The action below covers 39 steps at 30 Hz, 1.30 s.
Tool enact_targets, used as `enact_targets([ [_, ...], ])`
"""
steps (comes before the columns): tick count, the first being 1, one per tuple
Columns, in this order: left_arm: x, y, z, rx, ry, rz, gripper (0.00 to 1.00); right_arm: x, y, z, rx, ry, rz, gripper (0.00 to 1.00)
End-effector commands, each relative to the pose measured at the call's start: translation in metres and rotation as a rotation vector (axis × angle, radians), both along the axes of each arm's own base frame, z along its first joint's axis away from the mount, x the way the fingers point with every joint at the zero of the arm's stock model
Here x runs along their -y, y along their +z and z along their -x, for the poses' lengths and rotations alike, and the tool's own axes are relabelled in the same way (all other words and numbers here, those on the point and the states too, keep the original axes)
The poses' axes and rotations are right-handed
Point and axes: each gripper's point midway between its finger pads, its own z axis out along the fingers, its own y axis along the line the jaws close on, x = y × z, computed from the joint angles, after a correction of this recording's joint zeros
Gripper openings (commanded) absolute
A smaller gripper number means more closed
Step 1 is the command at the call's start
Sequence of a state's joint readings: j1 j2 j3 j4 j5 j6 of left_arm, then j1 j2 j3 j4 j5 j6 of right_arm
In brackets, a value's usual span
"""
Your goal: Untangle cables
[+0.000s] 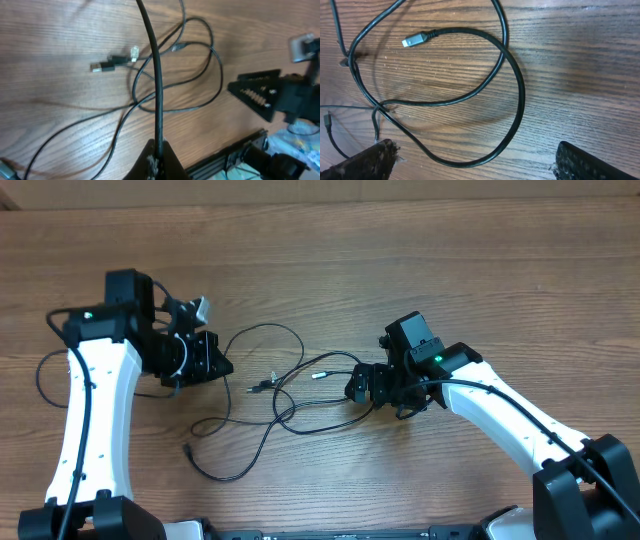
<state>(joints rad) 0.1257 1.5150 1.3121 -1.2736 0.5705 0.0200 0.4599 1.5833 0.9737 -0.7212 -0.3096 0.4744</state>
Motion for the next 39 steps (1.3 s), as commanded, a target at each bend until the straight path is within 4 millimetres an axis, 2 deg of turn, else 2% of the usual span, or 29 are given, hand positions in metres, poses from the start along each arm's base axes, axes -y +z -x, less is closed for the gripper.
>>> enact_targets([
  [1,0.001,-0.019,0.009,-0.047,0.019,0.004,0.04,0.000,-0.002,-0.001,0.004,0.002,0.004,1.00],
  [10,0.006,-0.063,0.022,-0.112,0.061,0.013,0.04,-0.002,-0.001,-0.002,0.010,0.001,-0.005,1.00],
  [14,0.012,-0.081,0.023,-0.109,0.068,0.014,0.04,-0.007,-0.001,-0.001,-0.020,-0.055,-0.021,1.00],
  [21,0.028,-0.108,0.018,-0.079,0.101,0.023,0.04,-0.040,0.007,0.004,0.034,0.028,-0.077,1.00],
  [25,0.029,-0.121,0.018,-0.085,0.136,-0.030,0.04,-0.058,0.011,0.007,0.066,0.062,-0.104,1.00],
  [30,0.033,-0.128,0.020,-0.077,0.122,-0.091,0.04,-0.074,0.016,0.007,0.114,0.101,-0.128,0.97],
  [39,0.043,-0.129,0.017,-0.044,0.081,-0.122,0.04,-0.074,0.014,0.004,0.152,0.098,-0.089,1.00],
])
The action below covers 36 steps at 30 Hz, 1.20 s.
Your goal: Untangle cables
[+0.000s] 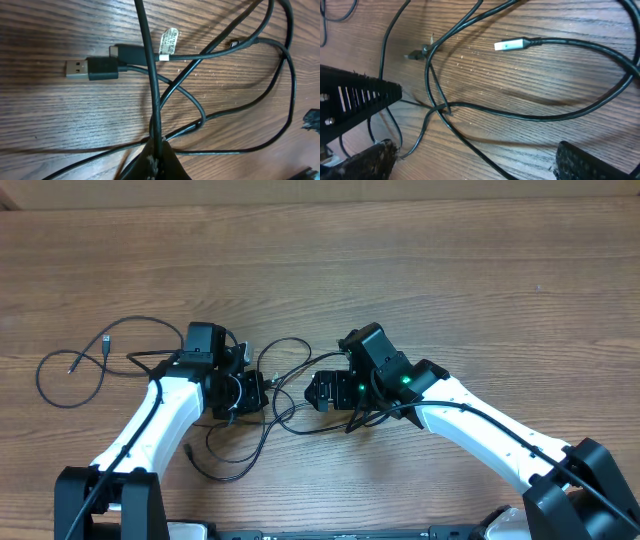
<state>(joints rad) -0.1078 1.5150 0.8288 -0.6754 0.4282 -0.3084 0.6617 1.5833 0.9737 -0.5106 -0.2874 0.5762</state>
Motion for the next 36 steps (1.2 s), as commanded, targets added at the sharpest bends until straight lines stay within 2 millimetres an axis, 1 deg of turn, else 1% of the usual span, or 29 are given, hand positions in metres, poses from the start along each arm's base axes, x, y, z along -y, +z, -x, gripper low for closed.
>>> enact_targets([
  [1,-0.0016,-0.0035,0.0013,-0.002,0.012,-0.036,0.04,0.0020,-0.0039,-0.0017,0.011,-0.008,0.020,1.00],
  [6,-0.0029,-0.0053,0.0016,-0.001,0.014,-0.064,0.04,0.0020,-0.0039,-0.0018,0.011,-0.008,0.020,1.00],
  [26,-0.0007,-0.0054,0.0032,-0.004,0.006,-0.063,0.04,0.0015,-0.0035,-0.0022,0.013,-0.008,0.018,0.99],
  [32,-0.0006,-0.0054,0.0033,-0.005,0.005,-0.063,0.04,0.0008,-0.0049,-0.0031,0.012,-0.010,0.017,0.88],
  [36,-0.0007,-0.0054,0.0025,-0.001,0.005,-0.064,0.04,0.0002,-0.0091,-0.0038,0.006,-0.011,0.021,0.84],
])
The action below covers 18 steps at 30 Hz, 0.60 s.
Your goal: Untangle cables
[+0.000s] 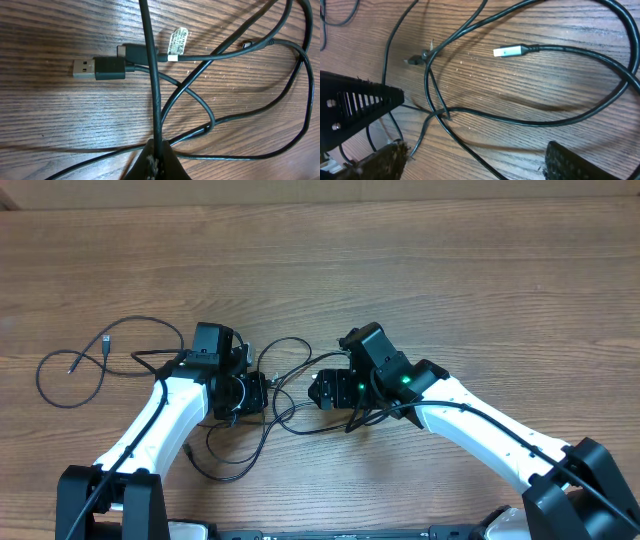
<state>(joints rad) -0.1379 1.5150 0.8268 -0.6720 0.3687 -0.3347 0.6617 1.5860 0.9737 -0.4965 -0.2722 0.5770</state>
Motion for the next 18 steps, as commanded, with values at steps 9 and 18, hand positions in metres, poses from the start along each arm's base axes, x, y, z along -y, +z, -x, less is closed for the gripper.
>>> enact_targets([
  [9,0.000,-0.001,-0.002,0.016,0.000,-0.010,0.04,-0.002,-0.021,-0.003,-0.044,-0.041,0.017,0.77],
  [18,-0.003,0.000,-0.010,0.054,0.003,-0.035,0.04,-0.008,-0.016,-0.010,-0.032,-0.073,-0.019,0.48],
])
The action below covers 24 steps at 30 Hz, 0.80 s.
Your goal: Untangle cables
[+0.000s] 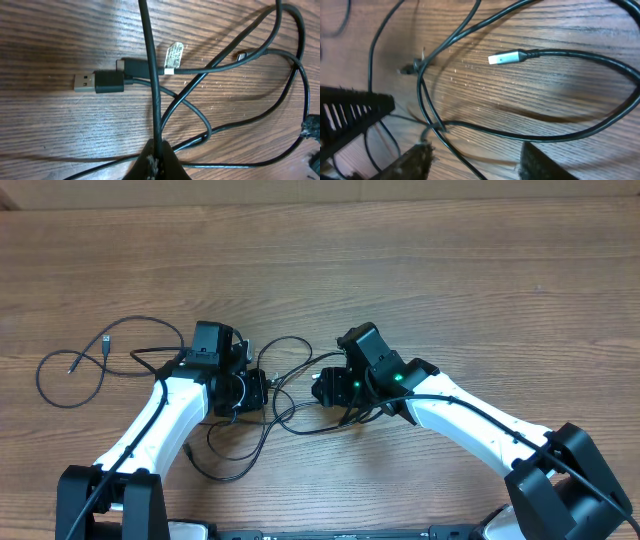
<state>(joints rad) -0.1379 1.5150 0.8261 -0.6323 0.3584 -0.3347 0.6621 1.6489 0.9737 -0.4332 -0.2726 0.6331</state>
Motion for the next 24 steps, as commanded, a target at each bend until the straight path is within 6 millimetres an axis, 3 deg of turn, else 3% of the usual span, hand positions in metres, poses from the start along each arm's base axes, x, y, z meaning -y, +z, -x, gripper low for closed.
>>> enact_targets([
  [1,-0.004,-0.002,-0.003,0.022,0.003,-0.037,0.04,-0.004,0.000,-0.004,-0.003,-0.038,-0.019,0.44],
  [7,-0.005,0.000,-0.012,0.063,0.008,-0.044,0.04,-0.028,-0.009,-0.010,0.026,-0.001,-0.074,0.29],
  [12,-0.017,-0.003,-0.015,0.072,0.029,-0.114,0.04,-0.043,-0.030,-0.003,0.014,0.038,-0.068,0.31],
  [17,-0.017,-0.003,-0.015,0.071,0.029,-0.116,0.04,-0.051,-0.028,0.001,0.029,0.062,-0.078,0.36],
  [24,-0.017,-0.003,-0.015,0.071,0.029,-0.115,0.05,-0.061,-0.028,0.007,0.077,0.107,-0.063,0.31],
])
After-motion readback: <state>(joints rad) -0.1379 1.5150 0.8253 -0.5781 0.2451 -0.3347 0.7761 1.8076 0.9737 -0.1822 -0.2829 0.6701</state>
